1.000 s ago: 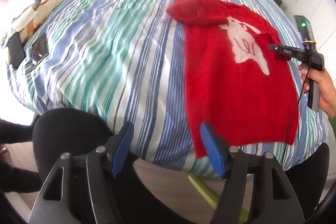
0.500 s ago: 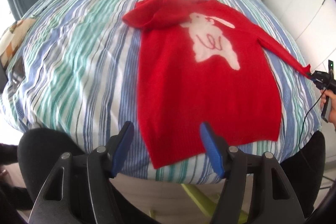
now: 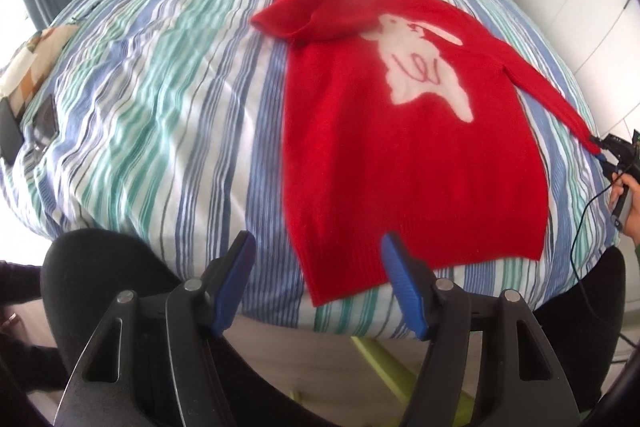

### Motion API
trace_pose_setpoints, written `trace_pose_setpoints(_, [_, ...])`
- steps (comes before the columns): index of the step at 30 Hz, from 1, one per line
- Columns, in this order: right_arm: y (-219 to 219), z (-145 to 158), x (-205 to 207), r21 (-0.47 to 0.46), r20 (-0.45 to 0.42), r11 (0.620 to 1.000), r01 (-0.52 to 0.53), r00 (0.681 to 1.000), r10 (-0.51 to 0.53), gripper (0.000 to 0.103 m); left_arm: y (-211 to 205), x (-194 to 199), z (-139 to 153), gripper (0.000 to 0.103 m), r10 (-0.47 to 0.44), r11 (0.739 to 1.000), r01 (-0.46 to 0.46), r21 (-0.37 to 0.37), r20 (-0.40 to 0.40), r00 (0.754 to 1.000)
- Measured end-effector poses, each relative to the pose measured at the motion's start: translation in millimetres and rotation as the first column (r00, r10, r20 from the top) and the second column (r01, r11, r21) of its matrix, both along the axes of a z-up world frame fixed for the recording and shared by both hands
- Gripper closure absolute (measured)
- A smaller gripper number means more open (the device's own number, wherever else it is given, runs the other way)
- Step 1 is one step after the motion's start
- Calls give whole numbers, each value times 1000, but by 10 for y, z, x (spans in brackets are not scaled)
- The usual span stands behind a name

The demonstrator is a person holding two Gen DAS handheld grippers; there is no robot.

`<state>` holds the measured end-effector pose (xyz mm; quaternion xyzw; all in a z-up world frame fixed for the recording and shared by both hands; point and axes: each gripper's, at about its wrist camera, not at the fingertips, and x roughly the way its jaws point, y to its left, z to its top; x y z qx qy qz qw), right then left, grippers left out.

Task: Fold small clothes
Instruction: 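Grasp the tucked sleeve with the right gripper, pull it outward, release, then grasp the other sleeve cuff with the left gripper and pull it outward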

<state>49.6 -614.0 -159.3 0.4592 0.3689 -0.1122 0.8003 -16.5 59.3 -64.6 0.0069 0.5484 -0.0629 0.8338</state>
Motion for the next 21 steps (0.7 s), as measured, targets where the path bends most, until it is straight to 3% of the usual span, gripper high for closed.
trace_pose_setpoints(1, [-19, -13, -15, -9, -29, 1000, 12, 1000, -13, 84, -1, -1, -2, 35, 1, 1000, -1, 5, 2, 1000])
trace_pose_setpoints(2, [-34, -38, -18, -31, -74, 999, 24, 997, -26, 99, -5, -2, -5, 35, 2, 1000, -2, 10, 4, 1000])
trace_pose_setpoints(4, [-60, -71, -47, -81, -128, 996, 46, 990, -57, 100, -5, 8, -14, 35, 2, 1000, -2, 20, 7, 1000])
trace_pose_setpoints(8, [-26, -90, -52, -140, -153, 989, 46, 986, -68, 100, 38, 86, -13, 35, 1, 998, -2, 59, 16, 1000])
trace_pose_setpoints(13, [-16, -93, -66, -171, -149, 985, 36, 987, -62, 100, 108, 425, 192, 35, -29, 995, 18, 99, 107, 994])
trace_pose_setpoints(15, [-26, -71, -82, -156, -134, 987, 24, 990, -45, 92, 97, 687, 332, 31, -69, 994, 53, 93, 180, 981])
trace_pose_setpoints(18, [2, 63, -202, -189, -134, 982, 23, 990, -49, 66, 48, 1264, 489, 24, -127, 992, 122, 38, 251, 960])
trace_pose_setpoints(19, [26, 139, -273, -222, -138, 975, 25, 989, -57, 57, 7, 1501, 502, 23, -146, 989, 147, 15, 248, 958])
trace_pose_setpoints(21, [120, 308, -437, -281, -135, 960, 20, 989, -60, 52, -108, 2016, 440, 23, -185, 979, 198, -50, 189, 964])
